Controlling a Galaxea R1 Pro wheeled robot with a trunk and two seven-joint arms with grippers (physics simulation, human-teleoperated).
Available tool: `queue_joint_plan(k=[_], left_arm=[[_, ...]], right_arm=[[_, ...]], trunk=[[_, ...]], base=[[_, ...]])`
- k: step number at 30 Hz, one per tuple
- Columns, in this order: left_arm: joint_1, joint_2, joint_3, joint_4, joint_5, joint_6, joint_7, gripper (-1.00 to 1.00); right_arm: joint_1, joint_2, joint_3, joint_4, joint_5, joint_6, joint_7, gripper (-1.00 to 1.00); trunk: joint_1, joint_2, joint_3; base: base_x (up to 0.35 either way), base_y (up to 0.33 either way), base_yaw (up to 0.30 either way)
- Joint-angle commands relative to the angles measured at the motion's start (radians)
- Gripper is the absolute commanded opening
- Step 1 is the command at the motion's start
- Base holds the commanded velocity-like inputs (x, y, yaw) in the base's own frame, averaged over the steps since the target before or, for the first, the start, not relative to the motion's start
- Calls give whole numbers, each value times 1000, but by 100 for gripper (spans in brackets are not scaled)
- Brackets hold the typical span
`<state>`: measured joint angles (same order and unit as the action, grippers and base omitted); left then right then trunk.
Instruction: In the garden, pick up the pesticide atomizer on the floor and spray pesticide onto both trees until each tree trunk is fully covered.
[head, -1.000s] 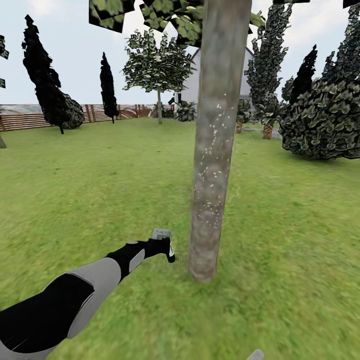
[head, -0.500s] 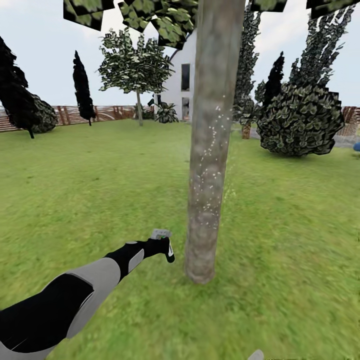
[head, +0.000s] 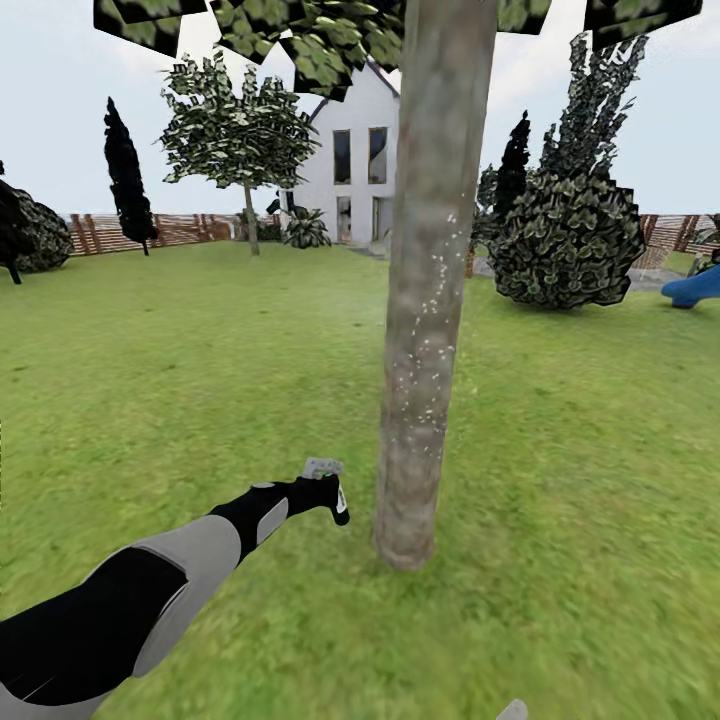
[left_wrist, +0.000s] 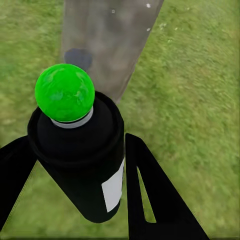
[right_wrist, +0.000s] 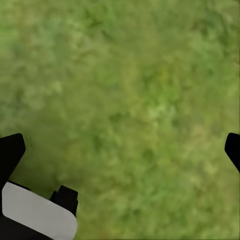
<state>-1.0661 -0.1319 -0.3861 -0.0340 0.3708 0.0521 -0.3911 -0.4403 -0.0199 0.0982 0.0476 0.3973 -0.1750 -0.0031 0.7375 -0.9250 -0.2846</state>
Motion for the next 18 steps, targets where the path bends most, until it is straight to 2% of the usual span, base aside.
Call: queue_joint_plan(k=[1, 6, 14, 18], left_arm=[[0, 0, 1, 0, 0, 0, 0, -100], [0, 0, 1, 0, 0, 0, 0, -100], [0, 0, 1, 0, 0, 0, 0, -100], [0, 0, 1, 0, 0, 0, 0, -100]], right_arm=[[0, 0, 0, 0, 0, 0, 0, 100], [0, 1, 1, 0, 0, 0, 1, 100], [0, 2, 1, 1, 0, 0, 1, 100], [0, 2, 1, 1, 0, 0, 1, 100]], trunk=[[0, 0, 0], [0, 0, 0], [0, 0, 0], [0, 0, 0]], base=[[1, 350, -68], [53, 350, -245], [133, 350, -287], [137, 350, -198]])
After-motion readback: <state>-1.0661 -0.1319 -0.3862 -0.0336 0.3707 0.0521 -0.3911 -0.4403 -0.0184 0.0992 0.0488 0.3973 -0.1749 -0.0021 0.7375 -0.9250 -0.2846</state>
